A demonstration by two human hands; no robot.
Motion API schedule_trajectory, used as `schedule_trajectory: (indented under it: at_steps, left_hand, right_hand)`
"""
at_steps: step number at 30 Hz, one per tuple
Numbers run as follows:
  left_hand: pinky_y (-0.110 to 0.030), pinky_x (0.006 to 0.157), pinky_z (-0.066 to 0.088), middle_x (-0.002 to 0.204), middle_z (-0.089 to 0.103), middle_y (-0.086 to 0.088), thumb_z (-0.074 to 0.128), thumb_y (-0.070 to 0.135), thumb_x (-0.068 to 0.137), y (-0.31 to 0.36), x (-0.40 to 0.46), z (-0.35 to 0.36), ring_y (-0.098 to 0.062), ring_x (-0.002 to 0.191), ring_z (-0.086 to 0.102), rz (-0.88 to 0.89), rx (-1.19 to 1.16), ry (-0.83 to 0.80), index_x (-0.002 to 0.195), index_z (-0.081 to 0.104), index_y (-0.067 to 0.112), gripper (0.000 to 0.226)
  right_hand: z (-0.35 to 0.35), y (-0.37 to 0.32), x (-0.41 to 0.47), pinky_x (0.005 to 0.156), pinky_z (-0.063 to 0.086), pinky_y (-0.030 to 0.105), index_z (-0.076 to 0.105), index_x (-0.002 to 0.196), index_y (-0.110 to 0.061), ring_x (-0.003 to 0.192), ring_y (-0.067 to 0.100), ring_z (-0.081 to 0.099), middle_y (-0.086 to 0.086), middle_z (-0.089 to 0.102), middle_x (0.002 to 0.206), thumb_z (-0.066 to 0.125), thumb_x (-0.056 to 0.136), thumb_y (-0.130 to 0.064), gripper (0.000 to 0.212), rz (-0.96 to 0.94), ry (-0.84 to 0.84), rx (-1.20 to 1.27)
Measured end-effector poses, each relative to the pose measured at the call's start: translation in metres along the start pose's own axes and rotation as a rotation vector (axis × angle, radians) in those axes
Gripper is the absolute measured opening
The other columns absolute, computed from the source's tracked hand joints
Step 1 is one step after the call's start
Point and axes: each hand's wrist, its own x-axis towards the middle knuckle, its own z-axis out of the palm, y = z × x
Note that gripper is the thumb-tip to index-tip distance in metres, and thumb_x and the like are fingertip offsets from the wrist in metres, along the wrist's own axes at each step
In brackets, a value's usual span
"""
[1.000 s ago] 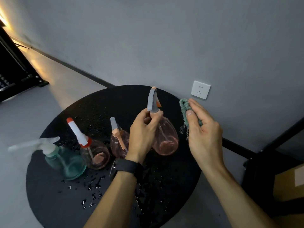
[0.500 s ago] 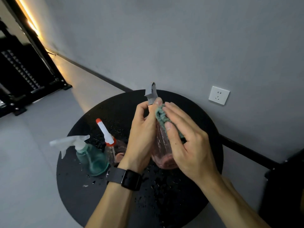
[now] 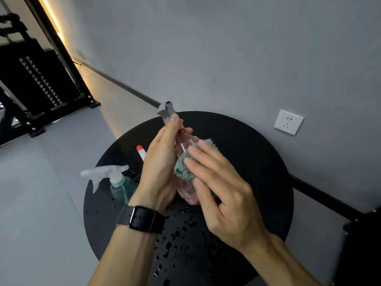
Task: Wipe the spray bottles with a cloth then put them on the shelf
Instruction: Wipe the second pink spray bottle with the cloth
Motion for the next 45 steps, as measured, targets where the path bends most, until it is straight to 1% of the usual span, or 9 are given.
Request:
schedule_trajectory:
  at_steps: [3,9,17,24,28,32,38,43,45]
  left_hand:
    - [-0.027,0.068,0.059,0.092,0.069,-0.004,0.061,0.044,0.097,0.006,0.0,-0.006,-0.013,0.07,0.066,0.016,-0.002,0.045,0.107,0.064,0.012,0.033]
    - [-0.033,0.081,0.055,0.094,0.072,-0.003,0.062,0.045,0.095,0.008,-0.001,-0.017,-0.014,0.081,0.068,0.03,0.082,0.055,0.105,0.069,0.015,0.033]
    - [-0.039,0.084,0.054,0.103,0.059,-0.017,0.061,0.042,0.096,0.005,-0.006,-0.032,-0.031,0.095,0.058,-0.118,0.043,-0.137,0.123,0.06,-0.003,0.052]
    - [-0.049,0.088,0.047,0.102,0.055,-0.019,0.075,0.044,0.086,0.006,0.001,-0.053,-0.034,0.086,0.056,-0.082,-0.068,-0.096,0.119,0.06,0.006,0.053]
    - [-0.047,0.087,0.052,0.112,0.056,-0.016,0.086,0.05,0.073,0.009,0.006,-0.06,-0.029,0.084,0.059,-0.089,-0.131,0.0,0.138,0.048,-0.001,0.091]
    - [-0.044,0.077,0.055,0.112,0.054,-0.019,0.084,0.048,0.076,0.012,0.005,-0.061,-0.028,0.077,0.064,-0.074,-0.173,0.014,0.139,0.046,-0.001,0.088]
    - [-0.054,0.098,0.048,0.114,0.056,-0.019,0.082,0.05,0.078,0.011,0.002,-0.048,-0.032,0.092,0.06,-0.069,-0.169,-0.024,0.14,0.045,-0.002,0.089]
    - [-0.046,0.087,0.055,0.089,0.07,-0.008,0.066,0.06,0.088,0.014,-0.006,-0.035,-0.025,0.081,0.069,-0.017,0.069,-0.07,0.099,0.074,0.016,0.046]
    - [-0.044,0.086,0.058,0.088,0.073,-0.007,0.055,0.064,0.092,0.014,-0.012,-0.029,-0.023,0.083,0.072,0.0,0.21,-0.067,0.092,0.076,0.022,0.047]
  right_hand:
    - [0.007,-0.003,-0.008,0.109,0.041,0.043,0.062,0.123,0.002,0.138,0.022,0.043,0.01,0.055,0.137,0.051,0.094,-0.005,0.032,-0.058,-0.026,-0.018]
    - [0.017,-0.006,-0.002,0.11,0.04,0.04,0.061,0.124,0.002,0.139,0.021,0.042,0.01,0.055,0.138,0.049,0.096,-0.005,0.032,-0.026,-0.028,0.022]
    - [0.022,-0.009,0.026,0.11,0.039,0.025,0.061,0.129,-0.01,0.135,0.003,0.043,-0.005,0.055,0.139,0.049,0.098,-0.009,0.033,0.31,-0.01,0.276]
    - [0.028,-0.014,0.028,0.104,0.047,0.035,0.056,0.135,-0.019,0.128,0.004,0.051,-0.01,0.058,0.136,0.045,0.099,-0.021,0.037,0.475,-0.055,0.433]
    - [0.031,-0.015,0.017,0.102,0.049,0.029,0.052,0.139,-0.015,0.13,0.006,0.05,-0.009,0.056,0.138,0.044,0.101,-0.025,0.04,0.471,-0.051,0.447]
    - [0.03,-0.02,0.009,0.093,0.051,0.019,0.045,0.143,-0.015,0.129,0.005,0.05,-0.005,0.05,0.143,0.052,0.094,-0.034,0.052,0.433,-0.071,0.447]
    - [0.025,-0.022,0.011,0.092,0.052,0.019,0.041,0.144,-0.017,0.131,0.007,0.047,-0.008,0.043,0.145,0.072,0.075,-0.043,0.08,0.362,-0.06,0.265]
    - [0.028,-0.024,0.016,0.101,0.05,0.03,0.046,0.139,-0.002,0.135,0.016,0.045,0.008,0.046,0.143,0.073,0.077,-0.034,0.075,0.204,0.073,0.087]
    - [0.031,-0.022,0.015,0.099,0.051,0.038,0.045,0.139,0.002,0.136,0.021,0.044,0.011,0.045,0.144,0.073,0.078,-0.033,0.075,0.187,0.112,0.041]
